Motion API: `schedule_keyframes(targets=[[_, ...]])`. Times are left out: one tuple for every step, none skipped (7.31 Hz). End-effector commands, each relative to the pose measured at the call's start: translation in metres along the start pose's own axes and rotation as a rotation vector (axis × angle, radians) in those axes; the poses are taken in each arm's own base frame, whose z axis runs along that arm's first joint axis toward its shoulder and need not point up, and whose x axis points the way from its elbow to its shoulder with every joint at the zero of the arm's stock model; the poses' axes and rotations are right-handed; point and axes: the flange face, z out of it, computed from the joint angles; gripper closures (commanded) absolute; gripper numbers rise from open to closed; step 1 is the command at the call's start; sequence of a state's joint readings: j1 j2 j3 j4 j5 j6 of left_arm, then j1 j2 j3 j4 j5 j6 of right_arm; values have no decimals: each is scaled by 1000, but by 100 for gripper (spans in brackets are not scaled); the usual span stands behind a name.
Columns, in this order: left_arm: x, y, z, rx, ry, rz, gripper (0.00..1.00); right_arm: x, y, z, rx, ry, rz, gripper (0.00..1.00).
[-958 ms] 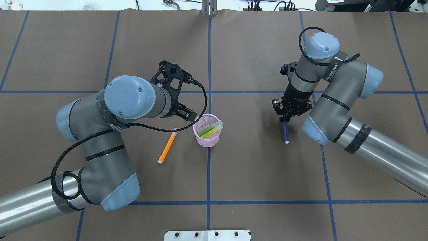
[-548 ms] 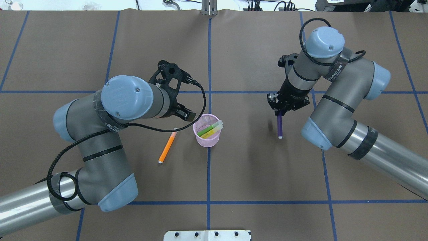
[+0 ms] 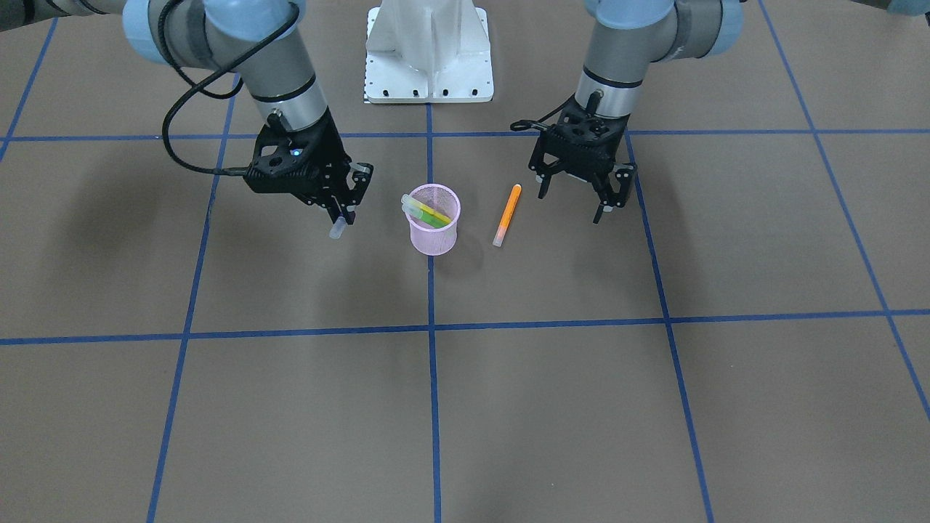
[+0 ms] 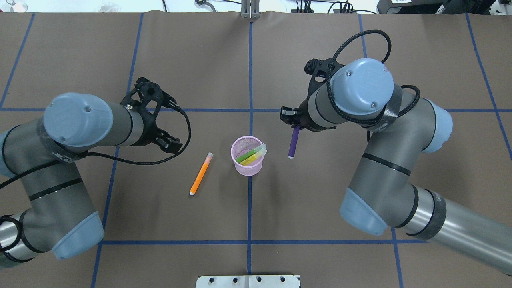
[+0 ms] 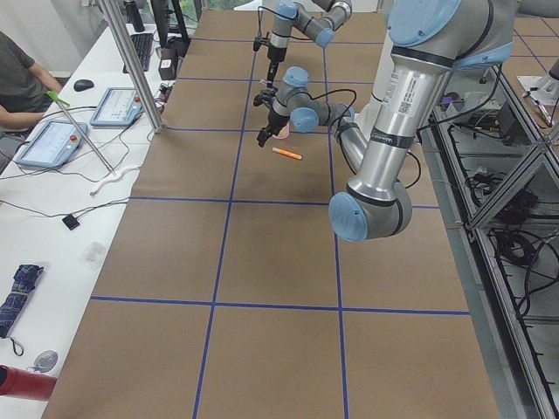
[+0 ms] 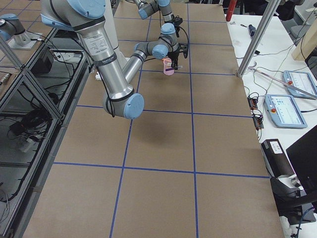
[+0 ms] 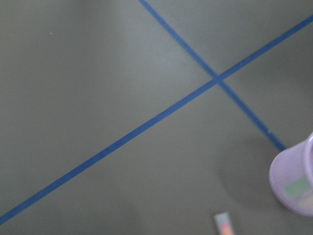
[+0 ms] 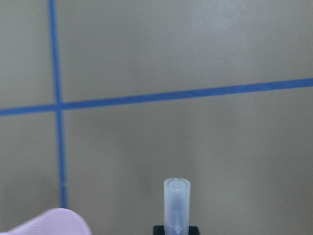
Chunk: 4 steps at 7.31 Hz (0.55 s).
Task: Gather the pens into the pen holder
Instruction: 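Carry the purple marker to the cup and drop it in with the right gripper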
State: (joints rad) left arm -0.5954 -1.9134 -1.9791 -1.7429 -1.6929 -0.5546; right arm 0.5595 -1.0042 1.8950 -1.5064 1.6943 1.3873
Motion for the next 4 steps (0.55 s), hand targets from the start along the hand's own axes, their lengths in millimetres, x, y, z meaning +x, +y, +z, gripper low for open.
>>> schedule_keyframes(targets=[[-31,16,1,-29,-27,12,1,-46,28,-20,172,-67,84,100],[-33,17,3,-33,-31,10,1,-56,43,-21,252,-75,74,100],[-35,17,3,-34,-34,8,1,-63,61,-17,292,-77,55,100],[-38,16,3,-32,-39,4,1,-65,78,-9,312,-71,49,100]])
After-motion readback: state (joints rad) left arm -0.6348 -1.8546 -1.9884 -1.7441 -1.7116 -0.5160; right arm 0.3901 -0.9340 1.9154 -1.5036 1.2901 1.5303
